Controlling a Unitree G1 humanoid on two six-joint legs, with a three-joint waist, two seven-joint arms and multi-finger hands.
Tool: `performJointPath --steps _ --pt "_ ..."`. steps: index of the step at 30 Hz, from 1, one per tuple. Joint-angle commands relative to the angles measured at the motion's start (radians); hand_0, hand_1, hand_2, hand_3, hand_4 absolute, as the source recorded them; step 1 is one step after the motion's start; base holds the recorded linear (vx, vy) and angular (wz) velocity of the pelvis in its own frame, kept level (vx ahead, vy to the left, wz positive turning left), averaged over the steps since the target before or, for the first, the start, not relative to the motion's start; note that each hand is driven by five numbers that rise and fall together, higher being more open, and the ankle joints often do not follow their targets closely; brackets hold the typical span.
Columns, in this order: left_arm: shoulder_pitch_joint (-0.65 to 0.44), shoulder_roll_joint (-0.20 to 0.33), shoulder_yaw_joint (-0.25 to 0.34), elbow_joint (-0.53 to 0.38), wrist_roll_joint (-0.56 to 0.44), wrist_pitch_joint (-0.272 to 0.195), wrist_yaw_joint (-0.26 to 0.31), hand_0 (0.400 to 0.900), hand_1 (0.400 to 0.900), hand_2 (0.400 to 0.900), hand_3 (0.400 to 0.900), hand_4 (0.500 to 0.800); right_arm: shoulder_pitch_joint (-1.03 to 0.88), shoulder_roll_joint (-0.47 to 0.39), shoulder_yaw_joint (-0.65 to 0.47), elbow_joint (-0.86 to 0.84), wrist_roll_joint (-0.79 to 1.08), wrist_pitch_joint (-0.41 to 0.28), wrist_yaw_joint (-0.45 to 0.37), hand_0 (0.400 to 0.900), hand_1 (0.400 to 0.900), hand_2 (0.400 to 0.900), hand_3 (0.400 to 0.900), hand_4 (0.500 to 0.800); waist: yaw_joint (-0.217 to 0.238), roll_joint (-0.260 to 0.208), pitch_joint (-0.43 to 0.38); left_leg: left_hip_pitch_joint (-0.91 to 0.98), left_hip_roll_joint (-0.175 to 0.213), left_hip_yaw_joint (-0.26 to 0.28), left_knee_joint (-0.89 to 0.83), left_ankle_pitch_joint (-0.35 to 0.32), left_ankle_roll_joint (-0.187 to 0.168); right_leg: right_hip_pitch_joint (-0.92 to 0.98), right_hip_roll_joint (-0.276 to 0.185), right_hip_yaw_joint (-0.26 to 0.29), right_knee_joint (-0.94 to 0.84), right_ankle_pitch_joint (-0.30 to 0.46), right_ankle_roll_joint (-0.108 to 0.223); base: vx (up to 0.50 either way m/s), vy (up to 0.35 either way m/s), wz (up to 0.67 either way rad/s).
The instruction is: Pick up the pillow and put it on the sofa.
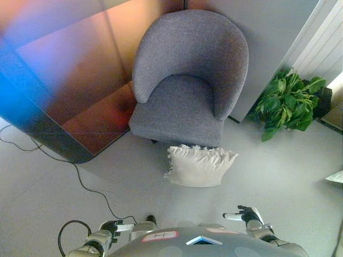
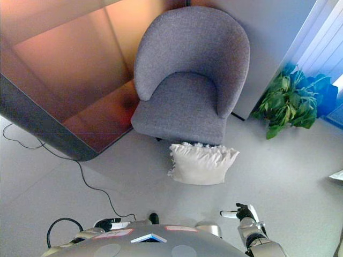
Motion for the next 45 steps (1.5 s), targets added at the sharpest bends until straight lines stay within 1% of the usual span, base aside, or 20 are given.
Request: performJointPath --steps 1,3,5,7,10,13,15,18,23,24,27,32,35,36,37,38,40,42,44,45 --pt "-0.068 0.029 -0.004 0.054 -0.016 0.009 0.002 0.9 0.9 0.9 0.9 0.8 -0.075 -0.017 0.024 0.025 0.023 -0.023 -0.019 0.9 0.9 0.9 0.9 0.8 -0.011 0.008 0.034 0.021 -0.004 -0.032 0.092 -0.127 0.043 -0.125 0.065 0.051 0.119 -0.002 -0.018 0.05 -0.164 0.01" --pt "-0.066 0.028 0.004 0.047 -0.023 0.003 0.009 0.9 0.9 0.9 0.9 0.8 -0.076 -0.024 0.024 0.023 0.016 -0.021 -0.013 0.9 0.9 0.9 0.9 0.8 -0.019 -0.013 0.049 -0.023 0.026 -0.021 0.242 -0.131 0.031 -0.137 0.069 0.065 0.141 -0.008 -0.041 0.06 -0.201 -0.02" --pt "-0.062 0.026 0.013 0.036 -0.025 -0.005 0.011 0.9 0.9 0.9 0.9 0.8 -0.072 -0.036 0.029 0.012 -0.013 -0.017 -0.007 0.9 0.9 0.9 0.9 0.8 -0.013 -0.028 0.074 -0.129 0.059 -0.019 0.434 -0.054 0.029 -0.138 0.076 0.069 0.157 -0.011 -0.068 0.05 -0.196 -0.12" --pt "-0.058 0.023 0.013 0.026 -0.027 0.004 0.005 0.9 0.9 0.9 0.9 0.8 -0.071 -0.048 0.034 0.013 -0.008 -0.007 -0.014 0.9 0.9 0.9 0.9 0.8 0.001 -0.02 0.105 -0.214 0.07 -0.002 0.465 -0.012 0.025 -0.121 0.091 0.078 0.182 -0.03 -0.076 0.12 -0.083 -0.12" --pt "-0.046 0.017 0.014 0.035 -0.015 0.004 -0.002 0.9 0.9 0.9 0.9 0.8 -0.069 -0.059 0.009 0.027 -0.021 -0.029 -0.005 0.9 0.9 0.9 0.9 0.8 0.016 0.009 0.125 -0.236 0.07 0.066 0.316 0.052 -0.007 -0.067 0.107 0.038 0.173 -0.058 -0.063 0.27 0.031 0.01" --pt "-0.03 0.009 0.014 0.046 0.0 -0.001 -0.007 0.9 0.9 0.9 0.9 0.8 -0.054 -0.065 -0.003 0.024 -0.032 -0.043 0.001 0.9 0.9 0.9 0.9 0.8 0.042 0.037 0.122 -0.276 0.048 0.088 0.155 0.138 -0.035 0.005 0.126 0.022 0.156 -0.1 -0.054 0.33 0.063 -0.13" --pt "-0.021 0.002 0.014 0.05 0.002 -0.009 -0.004 0.9 0.9 0.9 0.9 0.8 -0.045 -0.065 -0.005 0.024 -0.032 -0.055 -0.001 0.9 0.9 0.9 0.9 0.8 0.056 0.044 0.11 -0.286 0.046 0.115 0.072 0.16 -0.041 0.052 0.128 0.018 0.146 -0.135 -0.047 0.41 0.093 -0.25" --pt "-0.013 -0.006 0.024 0.053 0.007 -0.016 0.01 0.9 0.9 0.9 0.9 0.8 -0.051 -0.057 -0.009 0.028 -0.037 -0.075 0.004 0.9 0.9 0.9 0.9 0.8 0.069 0.036 0.088 -0.263 0.034 0.114 0.045 0.102 -0.015 0.072 0.104 0.02 0.156 -0.156 -0.028 0.33 0.094 -0.28" --pt "-0.036 0.015 0.017 0.047 0.02 -0.029 0.017 0.9 0.9 0.9 0.9 0.8 -0.057 -0.041 -0.007 0.012 -0.026 -0.125 0.012 0.9 0.9 0.9 0.9 0.8 0.074 0.016 0.072 -0.285 0.021 0.084 0.164 0.022 0.016 0.068 0.055 0.015 0.186 -0.164 -0.013 0.31 0.104 -0.02" --pt "-0.046 0.02 0.013 0.04 0.022 -0.027 0.017 0.9 0.9 0.9 0.9 0.8 -0.066 -0.041 -0.002 0.001 -0.031 -0.131 0.013 0.9 0.9 0.9 0.9 0.8 0.081 0.013 0.071 -0.3 0.009 0.063 0.197 0.004 0.023 0.062 0.038 0.012 0.194 -0.16 -0.008 0.29 0.151 -0.06" --pt "-0.057 0.027 0.001 0.034 0.014 -0.033 0.021 0.9 0.9 0.9 0.9 0.8 -0.094 -0.049 0.013 -0.024 -0.021 -0.135 0.015 0.9 0.9 0.9 0.9 0.8 0.097 0.013 0.079 -0.362 0.006 0.038 0.302 -0.024 0.022 0.048 -0.001 -0.004 0.22 -0.168 -0.002 0.22 0.15 -0.07" --pt "-0.054 0.024 0.001 0.028 -0.008 -0.028 0.022 0.9 0.9 0.9 0.9 0.8 -0.128 -0.058 0.027 -0.047 -0.068 -0.131 -0.012 0.9 0.9 0.9 0.9 0.8 0.118 0.01 0.08 -0.395 0.007 0.054 0.368 -0.064 0.035 0.065 -0.059 -0.027 0.22 -0.153 0.026 0.21 0.184 -0.01" --pt "-0.044 0.036 0.011 0.036 0.021 -0.031 0.016 0.9 0.9 0.9 0.9 0.8 -0.127 -0.06 0.03 -0.051 -0.114 -0.094 -0.04 0.9 0.9 0.9 0.9 0.8 0.129 -0.005 0.069 -0.379 -0.019 0.061 0.353 -0.087 0.071 0.069 -0.084 -0.033 0.299 -0.083 0.055 0.2 0.139 0.14" --pt "-0.043 0.046 0.01 0.036 0.049 -0.028 0.011 0.9 0.9 0.9 0.9 0.8 -0.121 -0.06 0.029 -0.056 -0.157 -0.07 -0.053 0.9 0.9 0.9 0.9 0.8 0.13 -0.016 0.065 -0.361 -0.042 0.062 0.341 -0.098 0.088 0.043 -0.094 -0.033 0.366 -0.001 0.067 0.19 0.116 0.36" --pt "-0.045 0.06 0.007 0.035 0.072 -0.023 0.011 0.9 0.9 0.9 0.9 0.8 -0.122 -0.07 0.046 -0.061 -0.211 -0.044 -0.062 0.9 0.9 0.9 0.9 0.8 0.127 -0.01 0.065 -0.313 -0.051 0.058 0.312 -0.109 0.1 -0.064 -0.132 -0.047 0.49 0.084 0.063 0.2 0.114 0.38" --pt "-0.05 0.068 0.006 0.035 0.08 -0.019 0.014 0.9 0.9 0.9 0.9 0.8 -0.127 -0.077 0.062 -0.064 -0.266 -0.026 -0.064 0.9 0.9 0.9 0.9 0.8 0.125 -0.007 0.067 -0.289 -0.051 0.056 0.299 -0.114 0.104 -0.117 -0.151 -0.059 0.52 0.09 0.055 0.16 0.07 0.28" --pt "-0.075 0.089 -0.007 0.033 0.074 -0.014 0.013 0.9 0.9 0.9 0.9 0.8 -0.147 -0.091 0.113 -0.071 -0.314 0.008 -0.065 0.9 0.9 0.9 0.9 0.8 0.121 0.004 0.085 -0.251 -0.036 0.049 0.282 -0.112 0.1 -0.187 -0.159 -0.09 0.49 0.042 0.031 0.09 -0.079 0.25" --pt "-0.102 0.109 -0.018 0.022 0.074 -0.011 0.013 0.9 0.9 0.9 0.9 0.8 -0.173 -0.095 0.149 -0.08 -0.321 0.034 -0.068 0.9 0.9 0.9 0.9 0.8 0.119 0.007 0.106 -0.227 -0.029 0.041 0.282 -0.118 0.092 -0.23 -0.166 -0.103 0.413 0.04 0.022 -0.02 -0.239 0.31" --pt "-0.144 0.133 -0.03 0.011 0.053 -0.009 0.013 0.9 0.9 0.9 0.9 0.8 -0.217 -0.096 0.184 -0.08 -0.319 0.049 -0.096 0.9 0.9 0.9 0.9 0.8 0.112 0.004 0.139 -0.216 -0.01 0.05 0.275 -0.122 0.072 -0.303 -0.214 -0.104 0.295 0.159 0.05 -0.12 -0.342 0.33" --pt "-0.163 0.141 -0.037 0.007 0.035 -0.009 0.015 0.9 0.9 0.9 0.9 0.8 -0.243 -0.096 0.191 -0.08 -0.328 0.058 -0.11 0.9 0.9 0.9 0.9 0.8 0.105 -0.005 0.155 -0.218 -0.002 0.055 0.277 -0.134 0.061 -0.35 -0.25 -0.1 0.231 0.238 0.077 -0.15 -0.388 0.37"
